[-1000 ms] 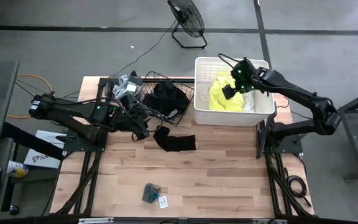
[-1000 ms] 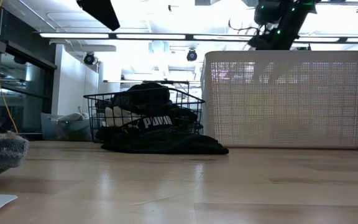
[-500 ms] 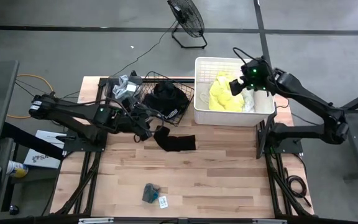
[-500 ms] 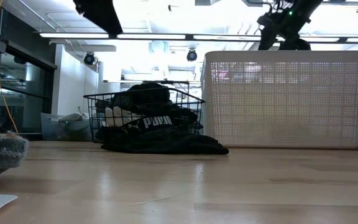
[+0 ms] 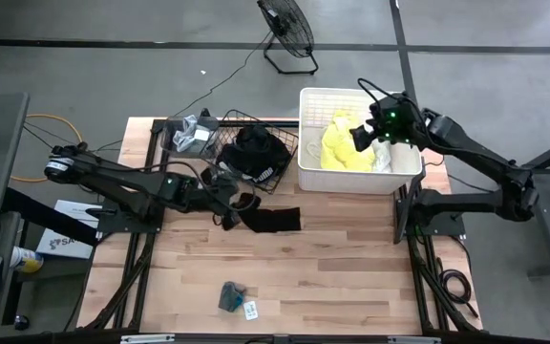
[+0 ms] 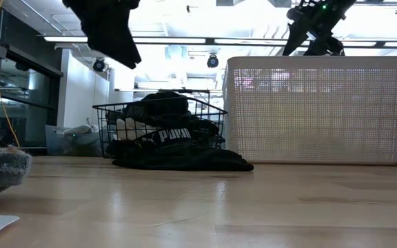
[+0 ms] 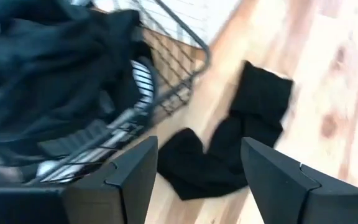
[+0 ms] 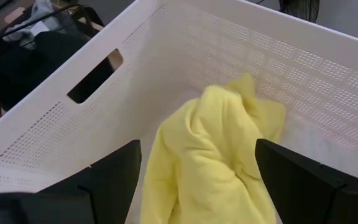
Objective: Pick & Place Cloths
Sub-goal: Put the black sock into the black bin
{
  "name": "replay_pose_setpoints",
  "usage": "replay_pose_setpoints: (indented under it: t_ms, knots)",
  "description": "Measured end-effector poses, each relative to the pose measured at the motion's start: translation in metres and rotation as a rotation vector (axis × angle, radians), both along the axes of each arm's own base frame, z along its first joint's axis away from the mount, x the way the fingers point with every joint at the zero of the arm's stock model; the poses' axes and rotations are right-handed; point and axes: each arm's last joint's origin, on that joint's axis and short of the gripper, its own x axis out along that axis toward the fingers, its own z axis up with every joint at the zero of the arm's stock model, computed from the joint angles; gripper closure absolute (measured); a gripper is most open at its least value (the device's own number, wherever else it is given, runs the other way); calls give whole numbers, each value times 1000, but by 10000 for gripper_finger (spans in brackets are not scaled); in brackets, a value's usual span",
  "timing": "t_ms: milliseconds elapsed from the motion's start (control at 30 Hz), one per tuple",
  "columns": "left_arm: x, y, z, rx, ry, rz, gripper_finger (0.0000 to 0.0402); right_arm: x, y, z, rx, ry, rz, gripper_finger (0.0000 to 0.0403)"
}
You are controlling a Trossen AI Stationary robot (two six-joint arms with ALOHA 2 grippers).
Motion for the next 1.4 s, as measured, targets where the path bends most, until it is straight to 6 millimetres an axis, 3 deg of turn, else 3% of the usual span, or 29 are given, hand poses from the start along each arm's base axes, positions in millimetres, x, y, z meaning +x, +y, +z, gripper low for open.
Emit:
replay_pose_setpoints:
  t_ms: [200,400,833,1400]
  knots:
    - [1,-3,-19,41,59,-191,177,5,6,0,-23,16,19,95]
    - [6,-4,-34,92,78,-274,177,8,11,0,-30,21,43,95]
    - [31,-9,-78,105,237,-277,177,10,15,0,-27,18,64,95]
    - [52,-13,-128,9,284,-94,177,10,16,0,-25,20,64,95]
